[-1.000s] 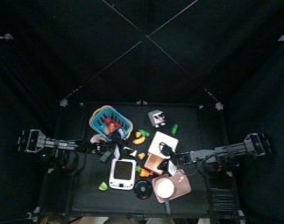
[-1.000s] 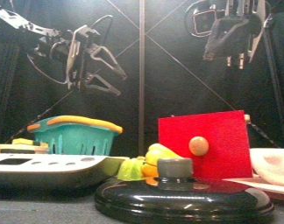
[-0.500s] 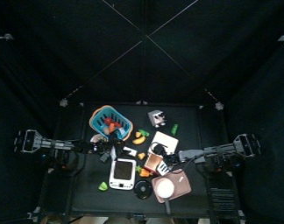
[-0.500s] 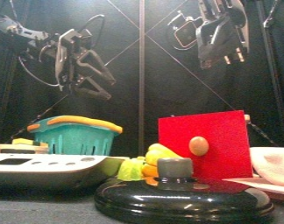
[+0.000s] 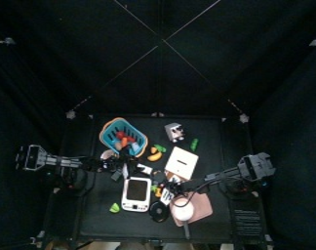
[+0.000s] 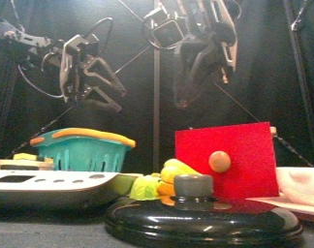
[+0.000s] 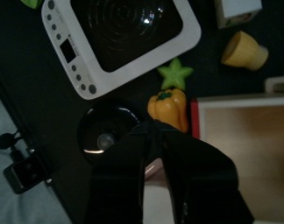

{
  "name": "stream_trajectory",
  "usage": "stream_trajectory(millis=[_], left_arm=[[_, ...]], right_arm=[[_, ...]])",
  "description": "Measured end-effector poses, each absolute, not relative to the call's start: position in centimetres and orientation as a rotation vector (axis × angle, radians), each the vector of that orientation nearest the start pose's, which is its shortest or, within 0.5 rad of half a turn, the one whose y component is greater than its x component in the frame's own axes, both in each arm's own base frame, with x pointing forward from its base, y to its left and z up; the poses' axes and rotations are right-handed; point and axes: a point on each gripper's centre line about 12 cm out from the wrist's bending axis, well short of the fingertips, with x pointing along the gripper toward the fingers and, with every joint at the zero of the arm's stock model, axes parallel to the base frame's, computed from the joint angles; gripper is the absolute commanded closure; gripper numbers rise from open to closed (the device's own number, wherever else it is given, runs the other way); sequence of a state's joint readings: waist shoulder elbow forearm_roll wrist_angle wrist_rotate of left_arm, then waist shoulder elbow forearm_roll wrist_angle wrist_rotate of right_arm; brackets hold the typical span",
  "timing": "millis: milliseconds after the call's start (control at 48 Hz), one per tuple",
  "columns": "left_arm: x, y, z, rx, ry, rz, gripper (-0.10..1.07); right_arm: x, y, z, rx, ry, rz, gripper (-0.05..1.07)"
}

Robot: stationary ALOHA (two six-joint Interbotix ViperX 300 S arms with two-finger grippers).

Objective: Grab squash

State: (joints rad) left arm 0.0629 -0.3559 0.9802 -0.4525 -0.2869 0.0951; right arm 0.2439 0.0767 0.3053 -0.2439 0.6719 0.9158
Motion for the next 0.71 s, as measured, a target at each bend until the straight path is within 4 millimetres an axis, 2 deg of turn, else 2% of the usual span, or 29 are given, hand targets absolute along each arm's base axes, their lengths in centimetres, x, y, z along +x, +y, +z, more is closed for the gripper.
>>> stream_trajectory(millis=[167,354,542,708], left_arm=[[30.1,3.4,20.9,-0.326,0.338,0.247,0.11],[29.9,3.4,20.6,-0.327,0.345,0.249,0.11],[29.8,3.3,20.5,-0.324,0.348,0.249,0.11],[29.6,3.4,20.4,-0.326,0.351,0.251,0.11]], right_arm=[[42.6,9.9,19.2,0.342,1.039,-0.292,0.19],[43.4,11.3,18.3,0.253,1.096,-0.323,0.02],[43.4,11.8,16.5,0.161,1.172,-0.378,-0.01],[43.2,11.6,16.1,0.129,1.201,-0.409,-0.01]])
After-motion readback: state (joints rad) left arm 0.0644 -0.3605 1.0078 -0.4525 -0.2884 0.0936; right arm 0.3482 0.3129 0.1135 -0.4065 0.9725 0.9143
